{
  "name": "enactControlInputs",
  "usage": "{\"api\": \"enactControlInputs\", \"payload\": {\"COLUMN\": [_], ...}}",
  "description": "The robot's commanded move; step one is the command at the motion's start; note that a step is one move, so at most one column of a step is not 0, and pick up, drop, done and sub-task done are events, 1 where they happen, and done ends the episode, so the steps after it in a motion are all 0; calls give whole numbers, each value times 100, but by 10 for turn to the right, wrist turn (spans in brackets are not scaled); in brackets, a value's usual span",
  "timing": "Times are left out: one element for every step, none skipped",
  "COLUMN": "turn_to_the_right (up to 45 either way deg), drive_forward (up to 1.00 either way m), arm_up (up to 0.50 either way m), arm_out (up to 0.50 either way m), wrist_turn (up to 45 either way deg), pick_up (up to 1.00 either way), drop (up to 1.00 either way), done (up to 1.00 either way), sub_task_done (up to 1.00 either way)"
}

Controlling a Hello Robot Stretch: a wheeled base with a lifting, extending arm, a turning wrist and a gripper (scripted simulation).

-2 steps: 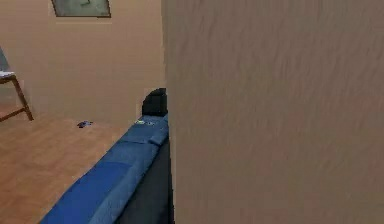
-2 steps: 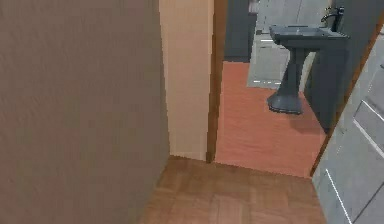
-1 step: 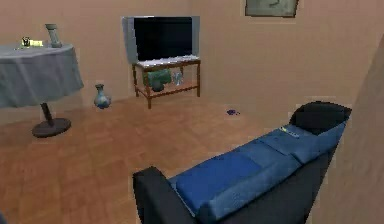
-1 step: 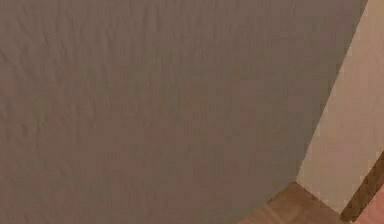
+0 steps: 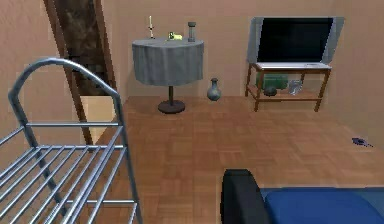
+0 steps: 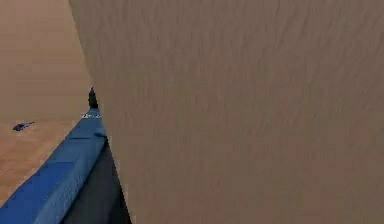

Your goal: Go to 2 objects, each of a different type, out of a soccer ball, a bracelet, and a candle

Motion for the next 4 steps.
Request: {"api": "enactControlInputs", "payload": {"turn_to_the_right": [0,0,-150,0], "drive_forward": [100,100,0,15], "arm_up": [0,0,0,0], "arm_out": [0,0,0,0], "wrist_turn": [0,0,0,0], "pick_up": [0,0,0,0], "drop": [0,0,0,0], "done": [0,0,0,0], "sub_task_done": [0,0,0,0]}}
